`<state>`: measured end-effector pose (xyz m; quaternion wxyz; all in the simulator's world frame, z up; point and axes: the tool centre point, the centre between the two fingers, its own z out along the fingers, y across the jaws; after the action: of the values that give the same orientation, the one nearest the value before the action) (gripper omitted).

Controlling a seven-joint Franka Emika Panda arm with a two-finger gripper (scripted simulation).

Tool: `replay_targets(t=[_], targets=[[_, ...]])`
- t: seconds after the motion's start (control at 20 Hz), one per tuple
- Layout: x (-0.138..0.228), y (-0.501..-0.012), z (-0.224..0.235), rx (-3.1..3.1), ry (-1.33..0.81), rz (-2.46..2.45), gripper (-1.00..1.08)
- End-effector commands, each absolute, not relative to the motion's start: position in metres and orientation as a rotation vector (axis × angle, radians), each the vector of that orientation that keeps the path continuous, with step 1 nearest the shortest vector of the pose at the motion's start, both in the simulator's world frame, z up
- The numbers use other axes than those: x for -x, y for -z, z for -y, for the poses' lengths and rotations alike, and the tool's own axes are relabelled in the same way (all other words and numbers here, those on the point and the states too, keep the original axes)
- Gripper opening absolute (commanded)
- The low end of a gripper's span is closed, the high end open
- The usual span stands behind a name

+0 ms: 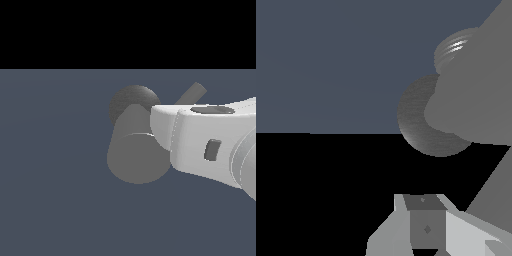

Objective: Turn on the faucet by rotating a designated handle.

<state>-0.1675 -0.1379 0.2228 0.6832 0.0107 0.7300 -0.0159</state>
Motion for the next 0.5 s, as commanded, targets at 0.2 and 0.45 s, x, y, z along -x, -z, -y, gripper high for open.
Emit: replay_targets(t=[0.2, 0.45], targets=[[0.165, -0.234, 0.126, -0.024, 0.038, -1.624, -1.0], [0.164, -0.246, 0.11, -0.019, 0.036, -1.611, -1.0]])
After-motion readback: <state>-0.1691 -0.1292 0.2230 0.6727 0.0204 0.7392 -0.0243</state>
